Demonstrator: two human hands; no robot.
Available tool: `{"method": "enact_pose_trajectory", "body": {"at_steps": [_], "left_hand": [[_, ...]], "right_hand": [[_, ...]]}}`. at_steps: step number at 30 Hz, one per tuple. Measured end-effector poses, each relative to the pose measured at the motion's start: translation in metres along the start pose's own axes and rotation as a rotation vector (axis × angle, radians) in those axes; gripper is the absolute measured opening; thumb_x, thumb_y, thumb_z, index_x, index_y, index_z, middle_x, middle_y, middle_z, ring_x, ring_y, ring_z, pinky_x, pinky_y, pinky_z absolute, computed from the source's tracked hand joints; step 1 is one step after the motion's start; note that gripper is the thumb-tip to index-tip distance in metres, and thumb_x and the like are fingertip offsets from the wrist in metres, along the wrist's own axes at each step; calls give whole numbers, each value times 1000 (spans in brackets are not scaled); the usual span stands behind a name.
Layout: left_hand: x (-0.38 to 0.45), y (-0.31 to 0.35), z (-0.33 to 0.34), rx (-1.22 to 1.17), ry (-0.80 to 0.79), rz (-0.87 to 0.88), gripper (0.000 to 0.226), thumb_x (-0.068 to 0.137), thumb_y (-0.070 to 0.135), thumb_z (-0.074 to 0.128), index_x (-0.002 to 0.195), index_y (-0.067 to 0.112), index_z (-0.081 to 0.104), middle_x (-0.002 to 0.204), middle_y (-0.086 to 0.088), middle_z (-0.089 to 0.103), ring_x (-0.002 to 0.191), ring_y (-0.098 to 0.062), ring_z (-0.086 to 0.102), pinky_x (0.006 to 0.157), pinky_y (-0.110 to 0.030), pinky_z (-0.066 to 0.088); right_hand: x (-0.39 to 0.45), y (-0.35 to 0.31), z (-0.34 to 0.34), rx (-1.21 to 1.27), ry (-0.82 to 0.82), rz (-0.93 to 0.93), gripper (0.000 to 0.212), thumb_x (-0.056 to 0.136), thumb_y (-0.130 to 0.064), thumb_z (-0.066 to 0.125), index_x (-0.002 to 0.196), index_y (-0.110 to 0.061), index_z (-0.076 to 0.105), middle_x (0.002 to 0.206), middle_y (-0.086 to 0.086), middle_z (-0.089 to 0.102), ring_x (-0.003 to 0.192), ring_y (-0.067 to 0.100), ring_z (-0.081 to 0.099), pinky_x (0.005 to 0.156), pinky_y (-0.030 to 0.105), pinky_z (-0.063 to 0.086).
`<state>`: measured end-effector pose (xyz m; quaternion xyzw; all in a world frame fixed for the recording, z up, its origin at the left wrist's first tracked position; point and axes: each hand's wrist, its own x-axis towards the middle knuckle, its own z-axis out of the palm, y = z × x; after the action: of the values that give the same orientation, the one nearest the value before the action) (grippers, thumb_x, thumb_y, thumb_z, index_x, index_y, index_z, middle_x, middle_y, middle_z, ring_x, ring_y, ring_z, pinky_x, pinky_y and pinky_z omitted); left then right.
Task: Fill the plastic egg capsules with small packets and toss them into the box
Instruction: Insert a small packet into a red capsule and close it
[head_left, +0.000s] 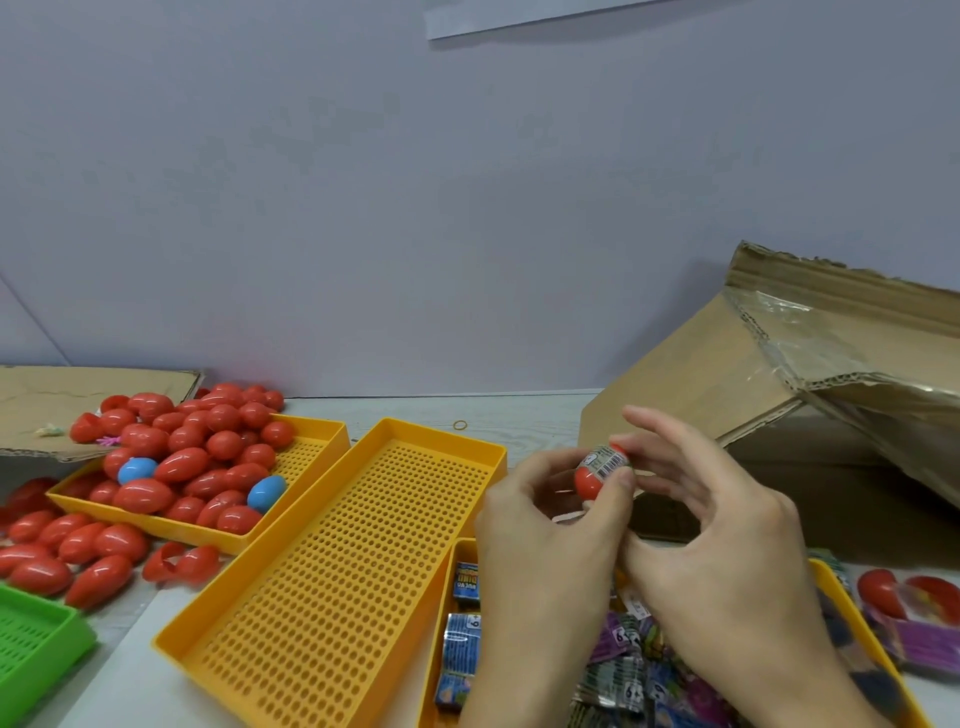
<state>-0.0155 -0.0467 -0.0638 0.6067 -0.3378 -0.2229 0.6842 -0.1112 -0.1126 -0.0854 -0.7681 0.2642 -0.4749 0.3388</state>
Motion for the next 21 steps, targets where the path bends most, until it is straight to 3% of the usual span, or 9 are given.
{"method": "enact_pose_trajectory", "body": {"at_steps": [4,12,17,21], "left_hand": [[0,0,0,-51,36,-25,15,83,32,77,97,27,74,89,0,75,85,-13,72,62,-26,55],[2,0,-1,-191,12,-108,7,85,24,75,86,17,78,87,-2,77,86,-13,74,67,-18,55],[2,-1,1,-285,23,-159,10,87,22,71,85,16,79,88,-10,77,88,-24,75,78,-34,59],[1,4,2,-450,17,-292,22,90,21,67,81,5,78,90,-18,76,84,-31,75,68,-28,61]], "right_hand": [[0,-6,0,11,-5,-12,67,68,-30,78,130,-42,56,108,-24,67,98,-4,65,81,10,51],[1,-10,1,-20,44,-14,69,67,-24,81,121,-53,52,106,-28,66,98,-9,63,84,12,51],[0,-13,0,-25,51,-6,68,67,-26,81,118,-57,50,106,-31,65,97,-9,63,82,14,53],[1,-13,-1,1,7,7,57,71,-30,77,122,-49,59,111,-29,65,105,-3,62,88,26,55]]}}
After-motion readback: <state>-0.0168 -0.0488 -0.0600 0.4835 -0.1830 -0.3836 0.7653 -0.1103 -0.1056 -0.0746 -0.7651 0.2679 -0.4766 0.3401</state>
